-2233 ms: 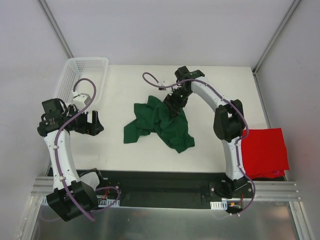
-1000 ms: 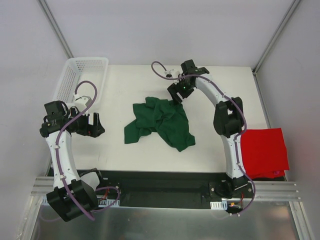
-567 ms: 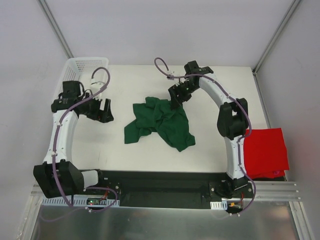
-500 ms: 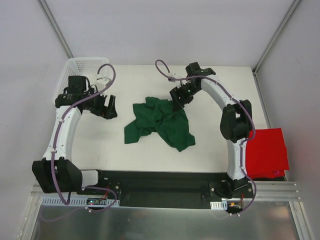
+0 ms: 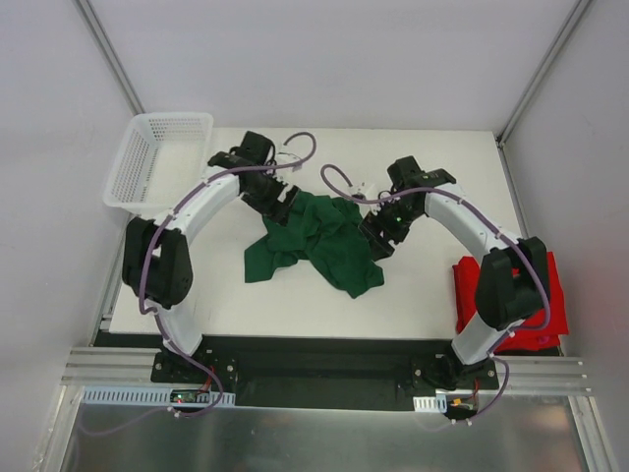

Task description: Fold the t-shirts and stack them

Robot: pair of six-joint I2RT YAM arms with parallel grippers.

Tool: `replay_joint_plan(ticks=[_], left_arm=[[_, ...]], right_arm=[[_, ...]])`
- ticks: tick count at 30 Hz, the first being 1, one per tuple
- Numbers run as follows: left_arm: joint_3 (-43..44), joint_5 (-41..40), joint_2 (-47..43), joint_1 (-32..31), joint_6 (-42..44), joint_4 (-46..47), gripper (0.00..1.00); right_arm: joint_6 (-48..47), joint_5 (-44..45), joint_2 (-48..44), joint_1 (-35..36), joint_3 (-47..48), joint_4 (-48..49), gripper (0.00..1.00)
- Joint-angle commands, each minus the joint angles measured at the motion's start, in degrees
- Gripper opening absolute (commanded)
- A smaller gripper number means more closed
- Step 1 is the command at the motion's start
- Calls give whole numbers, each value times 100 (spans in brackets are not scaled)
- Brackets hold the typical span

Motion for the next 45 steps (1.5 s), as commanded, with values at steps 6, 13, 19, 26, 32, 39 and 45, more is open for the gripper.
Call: replay_joint_plan(ticks=[6,13,19,26,32,39,45], left_arm=[[809,-283,625,-728,-130,90,80],[1091,-291,1065,-965,-164,134,79],[1117,-133,1407,-1027,-191,151,78],[1020,-518,1032,-1062,-7,142,0],[862,-1922,-259,-1053,686,134,0],[-41,-3768,-930,-800,1812,414,20],[-448,-4693,-1281,-631,2103,845,80]], right_arm=[[-339,155,-976,-254,-739,211,78],[-339,110,-1055,-264,-941,219,78],[-348,40,-1073,-272,-950,228,78],[-374,22,-1029,-272,-1029,237,79],[-427,31,-915,-272,-1082,255,79],[-339,-153,-713,-264,-854,228,79],[-295,-224,-651,-272,-792,193,79]])
